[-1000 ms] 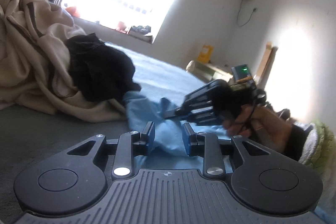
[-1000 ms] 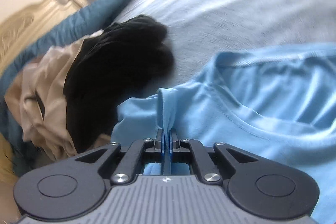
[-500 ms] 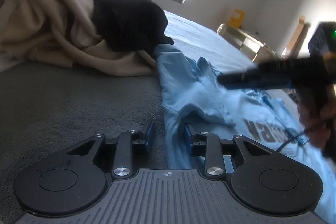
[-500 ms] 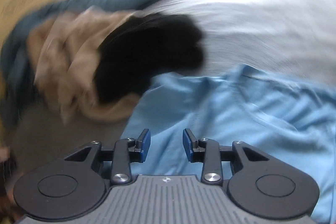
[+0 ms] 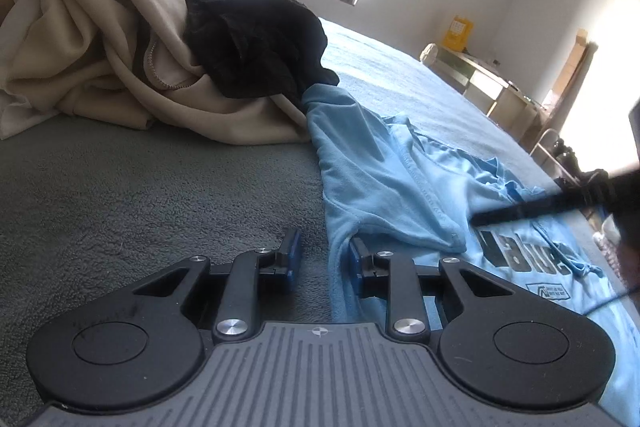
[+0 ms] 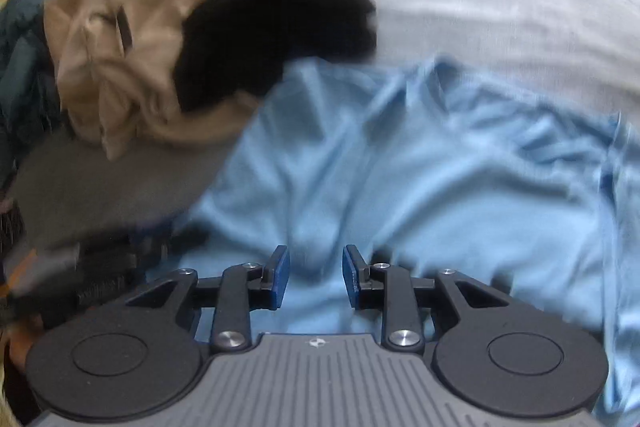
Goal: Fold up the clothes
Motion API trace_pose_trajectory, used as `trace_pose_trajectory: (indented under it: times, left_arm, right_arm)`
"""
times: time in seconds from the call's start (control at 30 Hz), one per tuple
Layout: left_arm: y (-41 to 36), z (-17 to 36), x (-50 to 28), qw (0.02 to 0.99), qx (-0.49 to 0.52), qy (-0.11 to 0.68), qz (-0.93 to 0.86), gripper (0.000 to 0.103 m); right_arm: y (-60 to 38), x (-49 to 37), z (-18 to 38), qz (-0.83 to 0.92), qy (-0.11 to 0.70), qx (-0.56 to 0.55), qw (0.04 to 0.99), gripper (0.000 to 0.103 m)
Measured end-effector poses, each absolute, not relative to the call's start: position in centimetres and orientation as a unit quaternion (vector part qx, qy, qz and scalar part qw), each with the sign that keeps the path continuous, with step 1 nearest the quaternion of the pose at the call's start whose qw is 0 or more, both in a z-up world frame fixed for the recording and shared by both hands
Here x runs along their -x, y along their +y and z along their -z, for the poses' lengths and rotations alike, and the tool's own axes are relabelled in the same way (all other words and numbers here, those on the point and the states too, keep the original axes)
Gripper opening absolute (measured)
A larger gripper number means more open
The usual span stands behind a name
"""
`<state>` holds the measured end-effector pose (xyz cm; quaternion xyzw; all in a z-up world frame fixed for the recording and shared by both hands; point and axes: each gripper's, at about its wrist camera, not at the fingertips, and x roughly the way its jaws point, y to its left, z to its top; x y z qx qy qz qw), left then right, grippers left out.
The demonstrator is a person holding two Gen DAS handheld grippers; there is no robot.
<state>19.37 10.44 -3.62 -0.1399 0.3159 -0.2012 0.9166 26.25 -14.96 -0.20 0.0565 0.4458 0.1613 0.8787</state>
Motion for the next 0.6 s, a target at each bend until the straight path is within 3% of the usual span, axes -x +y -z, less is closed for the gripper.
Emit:
trace_pose_trajectory:
  times: [0.13,0.27,0.33,0.6]
  left_arm:
    - [10.6,3.7,-19.4,0.916,0.145,0.317,0.199,0.025]
    - [10.8,3.8,-19.5,0.914,0.15,0.32,0.201,0.025]
    - [10.9,3.8,-19.5,0.913,0.152,0.321,0.202,0.025]
    - [11.1,3.8,-19.4,0.91,0.162,0.321,0.208,0.025]
  right_arm:
    - [-14.3,-29.0,0.7,-0.167,0.412,-0.063,0.894,0.032]
    - [-16.1,-31.6,3.5,-0.109,0.429,-0.083,0.893,0.029]
    - [-18.9,-32.0,4.3,-0.087,0.434,-0.149,0.884,0.016]
    - [-17.4,-32.9,1.3,-0.114,0.39,-0.153,0.901,0.021]
